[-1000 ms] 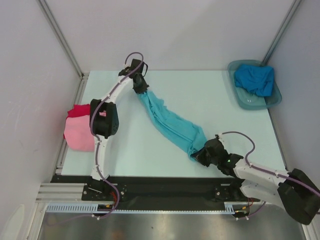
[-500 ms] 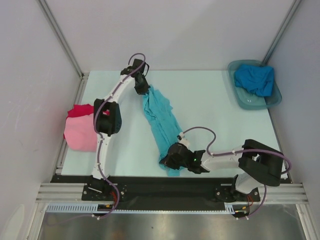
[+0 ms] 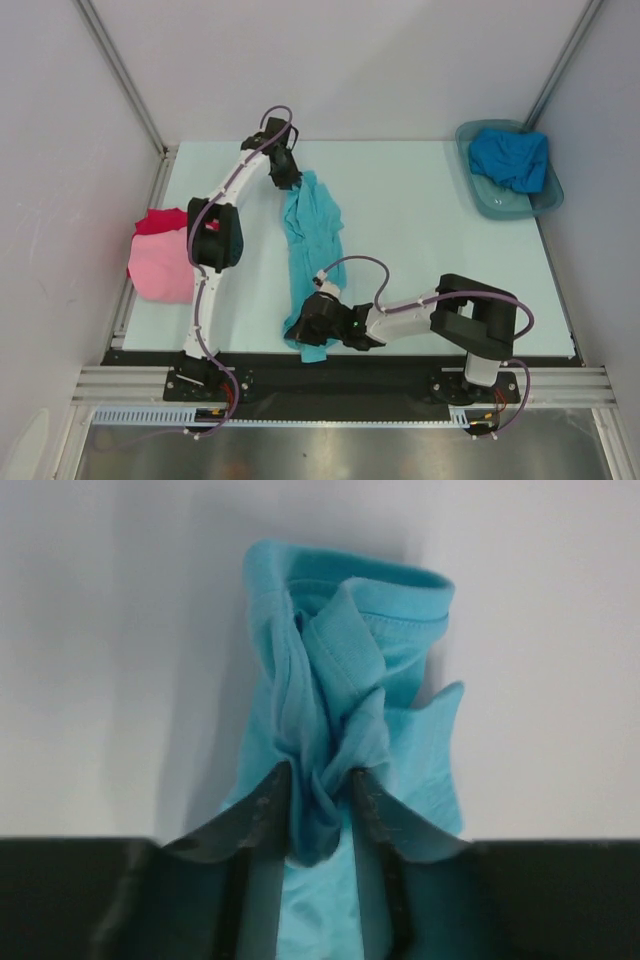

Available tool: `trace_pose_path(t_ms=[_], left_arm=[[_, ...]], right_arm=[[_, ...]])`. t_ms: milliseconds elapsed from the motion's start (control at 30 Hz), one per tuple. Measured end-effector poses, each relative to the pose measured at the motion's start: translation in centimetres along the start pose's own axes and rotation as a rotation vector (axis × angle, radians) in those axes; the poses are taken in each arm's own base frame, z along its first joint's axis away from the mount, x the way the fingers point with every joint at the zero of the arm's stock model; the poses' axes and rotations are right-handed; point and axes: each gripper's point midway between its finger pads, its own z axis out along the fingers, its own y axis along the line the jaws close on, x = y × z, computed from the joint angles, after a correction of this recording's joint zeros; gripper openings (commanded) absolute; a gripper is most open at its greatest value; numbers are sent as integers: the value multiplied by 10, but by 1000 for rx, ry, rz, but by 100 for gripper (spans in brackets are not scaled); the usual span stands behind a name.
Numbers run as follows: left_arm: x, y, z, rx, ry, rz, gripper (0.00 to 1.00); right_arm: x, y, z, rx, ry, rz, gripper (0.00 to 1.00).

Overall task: Fold and stack the t-shirts
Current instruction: Fold the tshirt

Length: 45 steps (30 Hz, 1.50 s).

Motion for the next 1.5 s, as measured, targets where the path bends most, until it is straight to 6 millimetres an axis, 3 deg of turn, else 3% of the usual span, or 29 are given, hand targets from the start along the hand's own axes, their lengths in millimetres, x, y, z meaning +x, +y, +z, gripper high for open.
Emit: trace_pose_path(t_ms=[67,100,167,200,300,400,533,733,1000,1100,1167,1267,1300,1400,1500], left_arm=[[-3,-3,-2,13,-6,11,46],[-4,-4,-2,18,-12,13,49],[-6,-5,-2,22,-18,21,50],[-6,-5,-2,23,-19,25,51],[-5,-3,2,21,-24,37,51],[2,5,5,-2,-13,52,52],[4,13,3,-30,-15,68,52],[-14,18,-29,-62,-89,89,52],[-58,26,-99,-61,-242,59,53],[-63,33,-115,-56,-268,44,53],[-54,41,-116,-60,-261,36,52],[-21,60,-101,-83,-201,20,52],[-3,70,-88,-102,-158,12,52],[26,86,-68,-126,-92,-9,52],[50,99,-53,-149,-46,-35,52]], right_arm=[[9,8,3,-20,22,-20,0],[12,10,4,-27,33,-30,6],[15,11,4,-35,40,-48,21],[15,11,3,-36,41,-54,44],[13,18,1,-60,35,-64,66],[7,26,-6,-79,20,-77,74],[-5,29,-10,-87,-2,-88,77],[-30,35,-25,-102,-45,-117,79],[-101,62,-57,-161,-146,-98,81],[-121,65,-68,-170,-168,-103,81],[-146,60,-77,-174,-196,-84,81],[-210,36,-86,-149,-291,-24,81],[-232,23,-90,-134,-323,-3,80],[-293,-13,-93,-107,-398,55,79],[-339,-45,-82,-100,-422,108,78]])
